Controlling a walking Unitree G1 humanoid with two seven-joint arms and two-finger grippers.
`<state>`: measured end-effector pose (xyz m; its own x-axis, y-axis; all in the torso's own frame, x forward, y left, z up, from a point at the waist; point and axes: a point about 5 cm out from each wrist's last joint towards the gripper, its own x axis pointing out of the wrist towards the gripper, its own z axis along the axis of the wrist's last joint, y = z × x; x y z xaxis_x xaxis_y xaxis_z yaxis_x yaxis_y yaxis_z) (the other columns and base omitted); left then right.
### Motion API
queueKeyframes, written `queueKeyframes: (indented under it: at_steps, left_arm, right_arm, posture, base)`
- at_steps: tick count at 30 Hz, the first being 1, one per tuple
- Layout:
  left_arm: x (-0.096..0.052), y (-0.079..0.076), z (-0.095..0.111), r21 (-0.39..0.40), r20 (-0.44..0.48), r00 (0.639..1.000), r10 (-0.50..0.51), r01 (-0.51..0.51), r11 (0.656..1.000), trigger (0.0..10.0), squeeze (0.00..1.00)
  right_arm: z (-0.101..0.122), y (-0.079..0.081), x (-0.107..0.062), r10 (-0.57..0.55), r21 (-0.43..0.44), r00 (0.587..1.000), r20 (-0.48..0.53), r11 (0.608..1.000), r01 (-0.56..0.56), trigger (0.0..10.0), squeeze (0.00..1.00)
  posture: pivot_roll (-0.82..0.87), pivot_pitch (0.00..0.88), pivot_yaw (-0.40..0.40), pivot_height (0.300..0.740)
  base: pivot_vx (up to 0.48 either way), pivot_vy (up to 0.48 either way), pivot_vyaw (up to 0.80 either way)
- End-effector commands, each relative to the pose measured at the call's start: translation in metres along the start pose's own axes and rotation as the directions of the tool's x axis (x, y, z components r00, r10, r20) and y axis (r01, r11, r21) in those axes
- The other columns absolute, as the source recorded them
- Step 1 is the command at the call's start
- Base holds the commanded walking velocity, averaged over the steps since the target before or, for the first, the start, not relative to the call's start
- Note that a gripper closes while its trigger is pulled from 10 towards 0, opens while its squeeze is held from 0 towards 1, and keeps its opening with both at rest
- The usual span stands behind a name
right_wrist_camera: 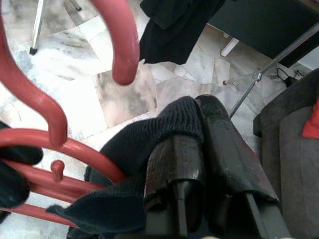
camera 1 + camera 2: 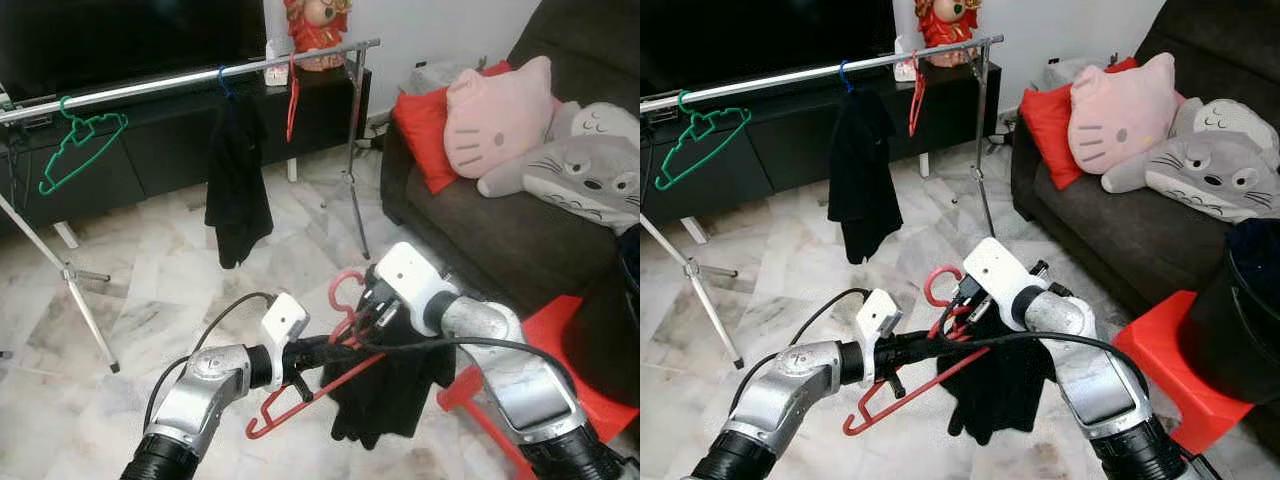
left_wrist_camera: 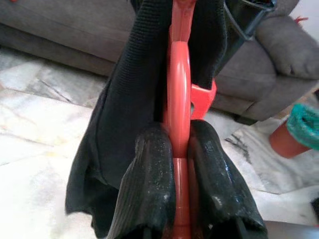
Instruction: Hang hanger
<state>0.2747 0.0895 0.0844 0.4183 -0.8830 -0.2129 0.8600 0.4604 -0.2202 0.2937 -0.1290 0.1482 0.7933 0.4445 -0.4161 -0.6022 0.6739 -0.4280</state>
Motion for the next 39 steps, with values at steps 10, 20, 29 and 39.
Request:
queueKeyframes:
  at_steps: [10, 20, 29, 39]
  left_arm:
    - [-0.008, -0.006, -0.002, 0.066, -0.079, 0.995, -0.061, 0.066, 0.996, 10.0, 0.0]
    - [-0.011, 0.0, -0.013, 0.119, -0.141, 0.99, -0.006, 0.023, 0.993, 10.0, 0.0]
    - [-0.016, 0.005, -0.022, 0.165, -0.206, 0.978, 0.038, -0.003, 0.986, 10.0, 0.0]
    - [-0.012, 0.005, -0.024, 0.192, -0.217, 0.975, 0.037, 0.006, 0.981, 10.0, 0.0]
  right_arm:
    - [-0.002, 0.003, -0.015, 0.159, -0.185, 0.987, 0.009, 0.971, -0.155, 10.0, 0.0]
    - [-0.025, -0.001, -0.034, 0.283, -0.306, 0.956, -0.082, 0.906, -0.294, 10.0, 0.0]
    - [-0.047, -0.02, -0.041, 0.252, -0.343, 0.954, -0.162, 0.892, -0.294, 10.0, 0.0]
    - [-0.023, -0.011, -0.04, 0.346, -0.373, 0.938, -0.027, 0.867, -0.33, 10.0, 0.0]
  posture:
    - [-0.14, 0.0, -0.025, 0.74]
    - [-0.14, 0.0, -0.024, 0.74]
    - [-0.14, 0.0, -0.025, 0.74]
    - [-0.15, 0.0, -0.023, 0.74]
  base:
    - [0.0, 0.0, 0.0]
    - [0.0, 0.0, 0.0]
    - [0.0, 0.0, 0.0]
    - [0.0, 0.0, 0.0]
